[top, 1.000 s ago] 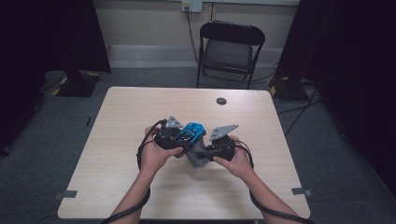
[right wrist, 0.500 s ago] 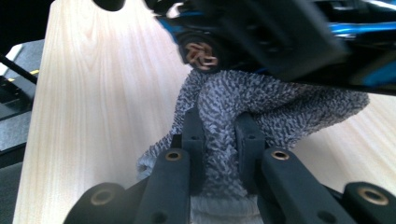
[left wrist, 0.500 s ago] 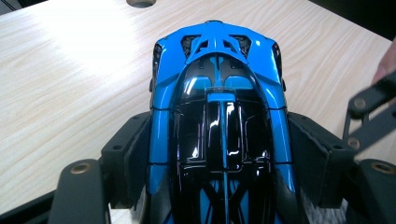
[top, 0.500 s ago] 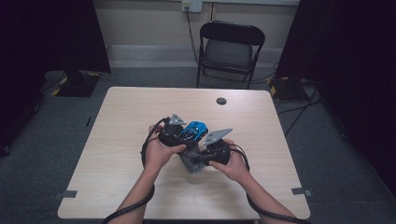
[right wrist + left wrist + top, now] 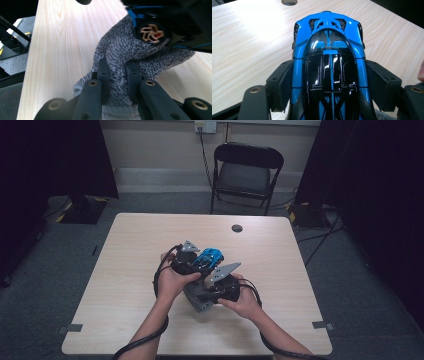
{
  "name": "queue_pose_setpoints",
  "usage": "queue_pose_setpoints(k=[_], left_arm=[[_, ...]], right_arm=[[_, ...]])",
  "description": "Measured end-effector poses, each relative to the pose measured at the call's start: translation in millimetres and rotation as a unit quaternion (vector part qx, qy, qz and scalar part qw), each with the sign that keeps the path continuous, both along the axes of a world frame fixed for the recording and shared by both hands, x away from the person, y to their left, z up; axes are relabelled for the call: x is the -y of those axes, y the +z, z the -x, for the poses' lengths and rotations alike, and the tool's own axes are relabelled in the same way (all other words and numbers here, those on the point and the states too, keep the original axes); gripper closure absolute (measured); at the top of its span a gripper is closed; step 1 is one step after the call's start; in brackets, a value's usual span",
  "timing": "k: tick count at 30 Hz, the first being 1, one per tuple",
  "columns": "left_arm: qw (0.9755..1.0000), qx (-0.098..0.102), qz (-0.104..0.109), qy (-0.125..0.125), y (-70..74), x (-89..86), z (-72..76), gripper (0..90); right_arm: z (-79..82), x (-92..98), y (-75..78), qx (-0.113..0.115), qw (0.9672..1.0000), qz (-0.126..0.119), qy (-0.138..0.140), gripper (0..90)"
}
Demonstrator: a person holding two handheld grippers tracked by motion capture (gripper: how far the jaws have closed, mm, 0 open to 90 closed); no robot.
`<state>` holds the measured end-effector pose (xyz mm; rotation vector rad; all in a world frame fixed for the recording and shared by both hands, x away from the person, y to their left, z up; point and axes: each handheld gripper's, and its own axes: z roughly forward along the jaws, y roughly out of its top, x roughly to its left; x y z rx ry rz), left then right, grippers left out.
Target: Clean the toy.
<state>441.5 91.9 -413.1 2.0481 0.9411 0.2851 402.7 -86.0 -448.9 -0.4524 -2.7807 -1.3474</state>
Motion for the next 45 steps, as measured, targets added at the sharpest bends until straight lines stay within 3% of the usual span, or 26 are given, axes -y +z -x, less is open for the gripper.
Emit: queue_pose_setpoints(k=[8,14,19,28,36,45], left_arm=[[0.9998,0.005,-0.005,0.018,5.0,-9.1,-6.9,28.2],[0.9994,0.007,-0.016,0.031,6.5,-20.6,-6.7,28.2],[0.9991,0.003,-0.018,0.039,1.7,-32.1,-3.5,28.2],[0.9992,0.003,-0.025,0.031,-5.0,-43.4,9.3,28.2],[0.9998,0.004,-0.014,0.013,-9.4,-38.0,22.6,28.2],[1.0,0.003,-0.009,0.003,-13.3,-24.1,24.5,28.2]], right_arm=[[3.6,1.1,-1.1,-0.003,0.9999,0.006,0.009,78.1],[0.4,11.1,1.6,0.001,0.9998,0.019,0.001,78.1],[-8.0,25.8,4.7,0.003,0.9993,0.025,-0.026,78.0],[-22.6,47.3,8.0,0.004,0.9968,0.03,-0.074,78.1],[-32.8,57.8,8.4,0.01,0.9933,0.027,-0.112,78.1],[-32.1,52.3,14.3,0.012,0.995,0.021,-0.097,78.0]])
